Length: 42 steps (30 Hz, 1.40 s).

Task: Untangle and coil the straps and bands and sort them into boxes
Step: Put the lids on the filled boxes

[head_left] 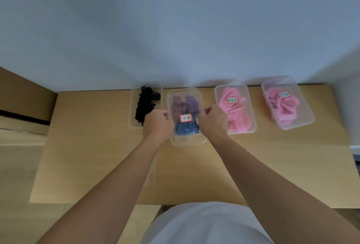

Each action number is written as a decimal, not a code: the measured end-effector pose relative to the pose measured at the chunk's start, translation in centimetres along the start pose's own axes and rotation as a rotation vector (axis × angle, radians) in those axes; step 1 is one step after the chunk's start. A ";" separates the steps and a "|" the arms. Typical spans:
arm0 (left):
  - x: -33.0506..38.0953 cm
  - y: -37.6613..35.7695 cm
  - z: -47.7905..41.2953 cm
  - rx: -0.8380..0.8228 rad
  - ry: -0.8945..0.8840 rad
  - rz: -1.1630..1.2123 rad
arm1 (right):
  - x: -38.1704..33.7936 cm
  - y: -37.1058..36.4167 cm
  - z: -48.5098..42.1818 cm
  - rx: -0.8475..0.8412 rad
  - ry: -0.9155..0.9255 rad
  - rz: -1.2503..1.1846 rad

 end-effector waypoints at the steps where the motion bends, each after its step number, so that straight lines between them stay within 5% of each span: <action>1: 0.1 0.0 -0.1 0.009 0.003 -0.005 | -0.4 0.0 -0.3 0.015 0.015 0.015; 7: 0.4 -0.6 -1.0 0.021 -0.014 -0.070 | -2.0 -0.7 -2.2 -0.010 0.109 0.032; 18: 1.0 -1.4 -2.7 0.043 -0.116 -0.172 | -4.0 -2.5 -2.8 -0.124 0.550 0.196; 29: 2.0 -2.1 -3.3 -0.135 -0.159 -0.231 | -5.2 -3.1 -2.6 -0.242 0.657 0.476; 42: 3.0 -2.5 -3.8 -0.089 -0.269 -0.305 | -4.2 -5.7 -3.1 -0.247 0.820 0.624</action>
Point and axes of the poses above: each hand's wrist, its own z-axis away from the middle knuckle, its own y-axis out of the back of the hand, x = y × z, the point moved 7 cm from there along -z, towards the middle knuckle, and after that the axes turned 11 degrees about x, right-handed, at the moved point
